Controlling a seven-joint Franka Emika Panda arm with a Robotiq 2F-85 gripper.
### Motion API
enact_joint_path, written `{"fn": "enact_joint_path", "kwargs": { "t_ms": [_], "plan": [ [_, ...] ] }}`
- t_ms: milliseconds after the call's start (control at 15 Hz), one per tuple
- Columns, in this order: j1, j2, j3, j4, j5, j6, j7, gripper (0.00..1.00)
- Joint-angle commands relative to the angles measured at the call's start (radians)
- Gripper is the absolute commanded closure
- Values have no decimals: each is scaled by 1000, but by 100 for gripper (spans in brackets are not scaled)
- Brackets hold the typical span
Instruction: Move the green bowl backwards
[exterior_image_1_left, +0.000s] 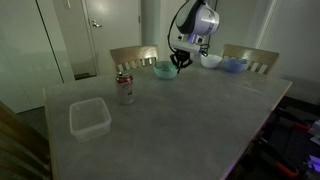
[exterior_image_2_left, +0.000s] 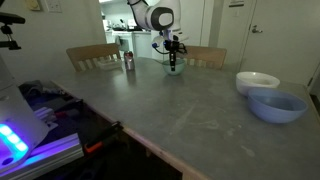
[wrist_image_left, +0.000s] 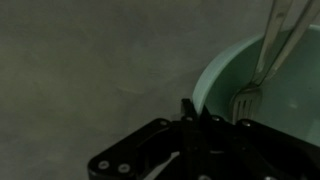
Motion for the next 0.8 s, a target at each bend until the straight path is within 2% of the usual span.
{"fn": "enact_joint_path", "kwargs": {
  "t_ms": [0,333,733],
  "plan": [
    [20,68,-31,114,-44,-153,105,99],
    [9,110,-15,232,-64,-309,238,99],
    [32,159,-17,314,-51,-307,528,99]
  ]
}}
